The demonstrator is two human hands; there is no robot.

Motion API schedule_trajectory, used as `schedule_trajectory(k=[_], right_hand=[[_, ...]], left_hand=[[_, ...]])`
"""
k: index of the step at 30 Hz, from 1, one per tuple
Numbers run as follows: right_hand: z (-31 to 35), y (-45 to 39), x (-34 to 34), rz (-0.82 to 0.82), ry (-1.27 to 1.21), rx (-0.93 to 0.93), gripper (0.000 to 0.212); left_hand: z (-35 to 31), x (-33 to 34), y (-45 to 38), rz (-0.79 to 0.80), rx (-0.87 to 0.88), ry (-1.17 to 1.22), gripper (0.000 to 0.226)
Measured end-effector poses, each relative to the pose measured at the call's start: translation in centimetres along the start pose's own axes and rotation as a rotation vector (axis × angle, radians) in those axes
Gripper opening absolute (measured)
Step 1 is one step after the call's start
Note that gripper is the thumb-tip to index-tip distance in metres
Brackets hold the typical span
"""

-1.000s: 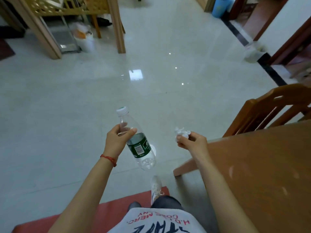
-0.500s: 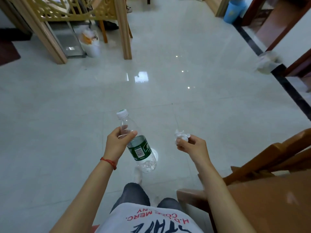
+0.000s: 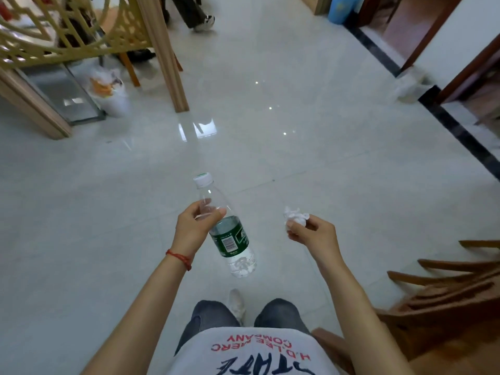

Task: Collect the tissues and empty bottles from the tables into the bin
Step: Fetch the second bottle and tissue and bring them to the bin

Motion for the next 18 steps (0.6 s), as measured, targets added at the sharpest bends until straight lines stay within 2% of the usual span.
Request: schedule_trajectory(k=[8, 18], right_hand=[[2.7, -5.9, 1.5, -0.068, -0.033, 0.04, 0.005], [8.2, -14.9, -0.1, -0.138, -0.142, 0.043, 0.005]], left_hand=[[-1.3, 2.3, -8.1, 0.086, -0.011, -0.019, 0.034], [-5.5, 8.9, -19.0, 0.191, 0.018, -0.05, 0.037]])
Point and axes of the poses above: each hand's wrist, its own y-axis away from the middle knuckle, its own x-axis out of the palm, z = x × y, the point moved 7 cm from there along -y, towards the middle knuckle, and after that the axes turned 7 degrees about x, right-handed, at the moved point
